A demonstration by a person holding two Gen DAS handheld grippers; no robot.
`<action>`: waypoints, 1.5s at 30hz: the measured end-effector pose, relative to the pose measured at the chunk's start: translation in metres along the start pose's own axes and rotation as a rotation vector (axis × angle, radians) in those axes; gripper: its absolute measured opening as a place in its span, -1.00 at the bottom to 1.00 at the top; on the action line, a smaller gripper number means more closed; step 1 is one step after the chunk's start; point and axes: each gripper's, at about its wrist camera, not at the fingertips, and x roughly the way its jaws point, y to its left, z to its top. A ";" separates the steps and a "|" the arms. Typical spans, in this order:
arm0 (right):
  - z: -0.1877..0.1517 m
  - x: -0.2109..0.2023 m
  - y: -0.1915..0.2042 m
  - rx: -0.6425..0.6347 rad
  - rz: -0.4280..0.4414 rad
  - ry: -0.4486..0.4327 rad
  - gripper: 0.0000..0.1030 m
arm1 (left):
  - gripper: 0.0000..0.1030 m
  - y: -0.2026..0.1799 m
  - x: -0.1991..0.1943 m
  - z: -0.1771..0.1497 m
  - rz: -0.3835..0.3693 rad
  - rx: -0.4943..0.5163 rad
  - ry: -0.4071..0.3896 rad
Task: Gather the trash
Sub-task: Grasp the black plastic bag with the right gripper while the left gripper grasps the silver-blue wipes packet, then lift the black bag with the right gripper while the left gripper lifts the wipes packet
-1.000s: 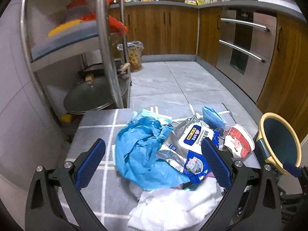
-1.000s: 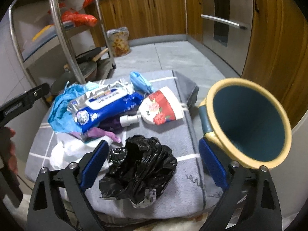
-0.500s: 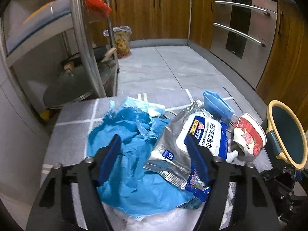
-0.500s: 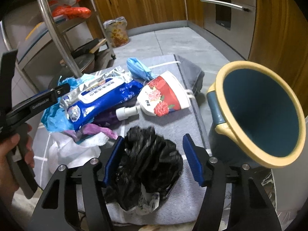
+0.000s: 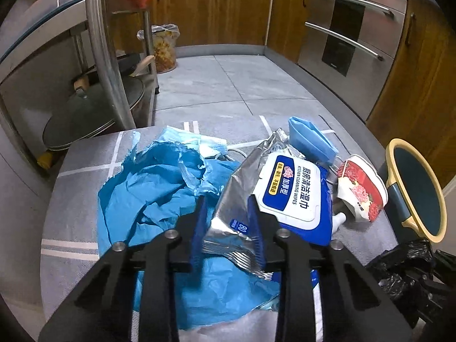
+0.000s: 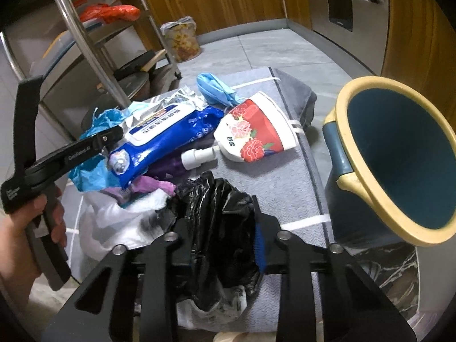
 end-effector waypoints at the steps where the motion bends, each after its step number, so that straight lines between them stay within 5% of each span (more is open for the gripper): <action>1: 0.000 -0.001 0.001 -0.003 0.002 -0.003 -0.48 | -0.63 0.000 -0.001 0.000 0.004 -0.001 -0.003; 6: 0.001 -0.007 0.006 -0.023 0.011 -0.026 -0.56 | -0.86 0.001 -0.012 0.002 -0.015 -0.009 -0.017; 22: 0.023 -0.045 0.016 -0.066 0.023 -0.162 -0.59 | -0.96 -0.011 -0.076 0.027 0.006 0.055 -0.133; 33: 0.042 -0.085 0.027 -0.153 0.034 -0.258 -0.60 | -1.00 -0.031 -0.140 0.067 0.044 0.205 -0.189; 38: 0.040 -0.081 0.020 -0.144 0.040 -0.243 -0.60 | -1.00 -0.037 -0.141 0.068 0.035 0.289 -0.131; 42: 0.042 -0.078 0.014 -0.117 0.055 -0.231 -0.60 | -0.96 -0.019 -0.105 0.050 0.006 0.214 -0.033; 45: 0.042 -0.074 0.014 -0.115 0.056 -0.224 -0.60 | -0.69 0.001 -0.076 0.033 -0.001 0.132 0.029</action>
